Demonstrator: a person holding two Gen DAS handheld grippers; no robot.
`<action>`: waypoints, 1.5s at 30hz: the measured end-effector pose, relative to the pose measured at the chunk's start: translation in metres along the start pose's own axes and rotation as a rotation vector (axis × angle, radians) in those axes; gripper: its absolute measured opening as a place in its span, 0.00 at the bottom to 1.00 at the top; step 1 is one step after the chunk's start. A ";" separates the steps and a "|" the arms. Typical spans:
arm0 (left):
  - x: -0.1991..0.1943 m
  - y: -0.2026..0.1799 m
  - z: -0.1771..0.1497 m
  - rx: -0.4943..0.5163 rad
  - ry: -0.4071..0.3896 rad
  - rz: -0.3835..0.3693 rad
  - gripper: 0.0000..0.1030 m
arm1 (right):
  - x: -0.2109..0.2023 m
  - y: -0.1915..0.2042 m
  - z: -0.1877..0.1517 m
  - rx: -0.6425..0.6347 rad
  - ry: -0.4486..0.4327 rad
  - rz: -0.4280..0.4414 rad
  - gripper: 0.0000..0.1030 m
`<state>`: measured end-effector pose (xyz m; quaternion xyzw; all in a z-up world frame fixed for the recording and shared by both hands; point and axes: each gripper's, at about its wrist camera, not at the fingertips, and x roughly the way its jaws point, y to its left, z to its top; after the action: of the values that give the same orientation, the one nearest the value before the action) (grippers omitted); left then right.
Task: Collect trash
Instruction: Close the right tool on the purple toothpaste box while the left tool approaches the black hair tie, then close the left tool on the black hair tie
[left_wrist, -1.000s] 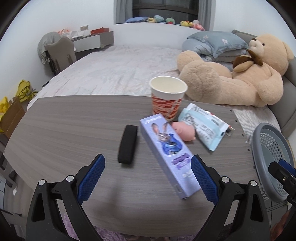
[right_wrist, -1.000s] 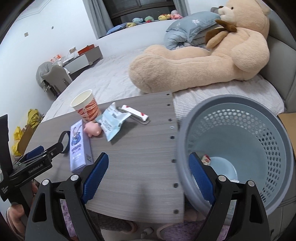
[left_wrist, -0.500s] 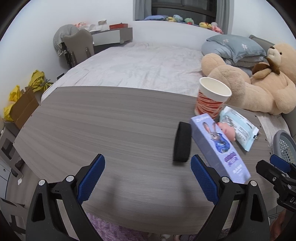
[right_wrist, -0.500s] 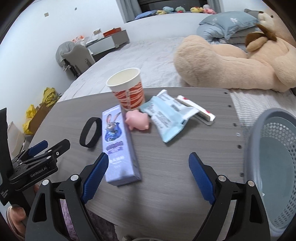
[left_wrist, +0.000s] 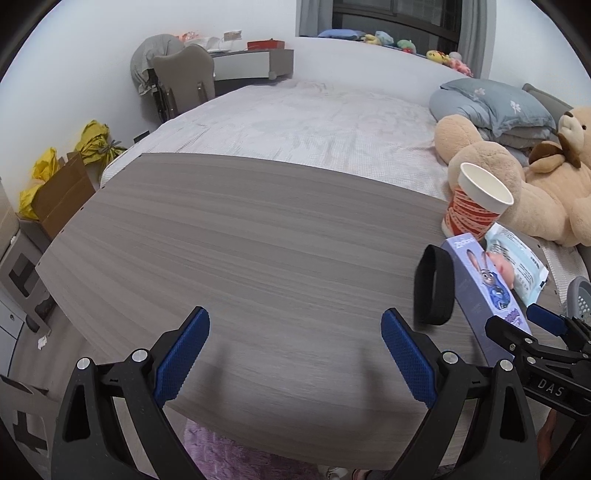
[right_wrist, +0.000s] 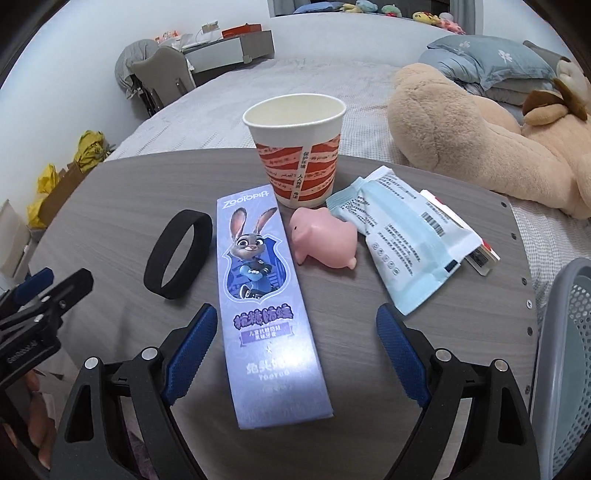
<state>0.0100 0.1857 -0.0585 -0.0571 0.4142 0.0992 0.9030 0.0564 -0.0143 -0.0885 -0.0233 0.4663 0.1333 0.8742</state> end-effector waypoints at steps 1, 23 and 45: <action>0.000 0.002 0.000 -0.004 0.000 0.001 0.90 | 0.002 0.002 0.000 -0.005 0.002 -0.007 0.82; 0.001 0.011 -0.002 -0.017 -0.001 -0.009 0.90 | 0.017 0.022 0.003 -0.092 0.021 -0.052 0.47; -0.007 -0.039 -0.005 0.076 0.022 -0.086 0.90 | -0.054 -0.003 -0.018 -0.019 -0.087 0.023 0.42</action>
<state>0.0111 0.1463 -0.0556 -0.0418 0.4249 0.0440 0.9032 0.0144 -0.0318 -0.0547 -0.0207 0.4269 0.1488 0.8917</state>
